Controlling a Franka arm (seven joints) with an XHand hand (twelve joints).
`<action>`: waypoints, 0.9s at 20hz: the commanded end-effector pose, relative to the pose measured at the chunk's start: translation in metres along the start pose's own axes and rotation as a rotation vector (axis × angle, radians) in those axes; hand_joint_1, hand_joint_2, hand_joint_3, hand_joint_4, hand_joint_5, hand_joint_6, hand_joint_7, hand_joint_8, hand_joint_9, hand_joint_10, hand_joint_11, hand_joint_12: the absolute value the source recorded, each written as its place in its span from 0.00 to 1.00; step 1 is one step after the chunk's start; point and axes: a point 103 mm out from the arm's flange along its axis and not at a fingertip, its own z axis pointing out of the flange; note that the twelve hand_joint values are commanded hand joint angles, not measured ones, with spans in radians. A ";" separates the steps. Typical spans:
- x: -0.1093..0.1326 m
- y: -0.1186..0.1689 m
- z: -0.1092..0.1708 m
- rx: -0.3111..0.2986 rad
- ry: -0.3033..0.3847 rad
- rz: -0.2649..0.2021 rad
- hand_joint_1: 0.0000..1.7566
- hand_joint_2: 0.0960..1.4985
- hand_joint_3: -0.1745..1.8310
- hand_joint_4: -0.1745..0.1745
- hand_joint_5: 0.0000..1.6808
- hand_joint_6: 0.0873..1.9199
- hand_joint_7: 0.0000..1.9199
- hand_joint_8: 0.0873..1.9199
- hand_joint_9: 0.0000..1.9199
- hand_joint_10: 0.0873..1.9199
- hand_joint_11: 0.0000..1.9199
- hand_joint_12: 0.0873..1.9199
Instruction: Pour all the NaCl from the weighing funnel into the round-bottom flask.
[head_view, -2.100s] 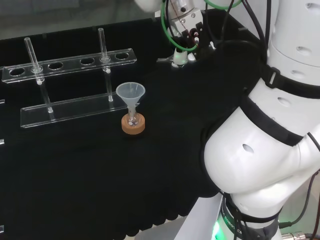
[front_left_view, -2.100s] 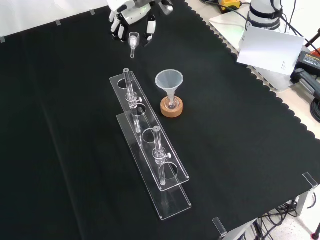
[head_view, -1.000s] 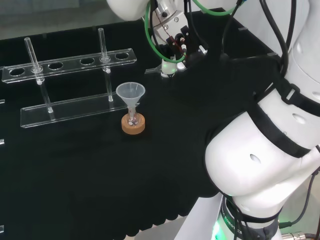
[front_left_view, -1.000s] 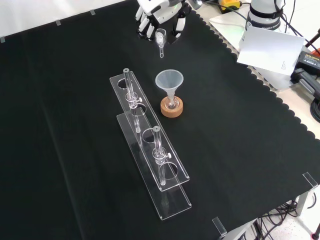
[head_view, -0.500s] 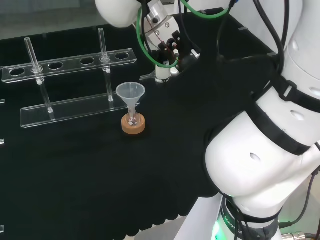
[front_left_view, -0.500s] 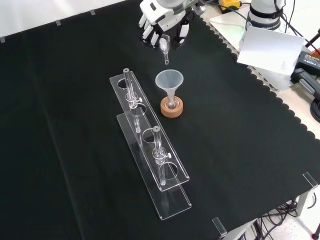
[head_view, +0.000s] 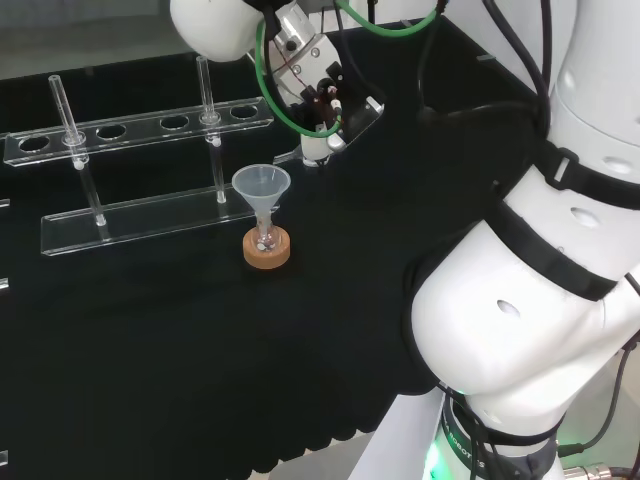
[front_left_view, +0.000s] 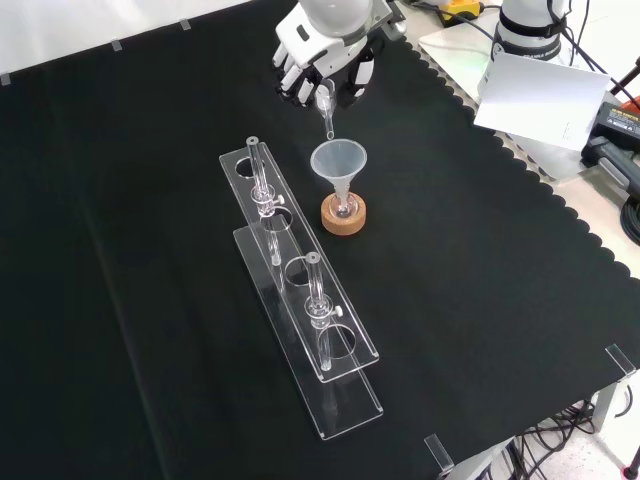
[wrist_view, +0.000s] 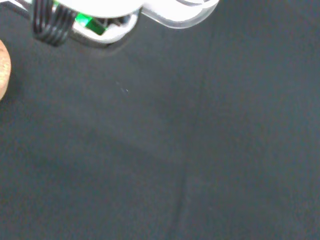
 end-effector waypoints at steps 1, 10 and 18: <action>0.002 0.001 -0.005 0.019 -0.043 0.014 0.64 0.44 0.34 1.00 0.78 0.25 0.34 0.31 0.53 0.13 0.41 0.54; 0.002 0.001 -0.006 0.018 -0.091 0.006 0.64 0.44 0.34 1.00 0.78 0.25 0.34 0.31 0.53 0.13 0.41 0.54; 0.006 0.003 -0.008 0.027 -0.127 0.000 0.64 0.44 0.34 1.00 0.78 0.25 0.33 0.31 0.52 0.13 0.41 0.54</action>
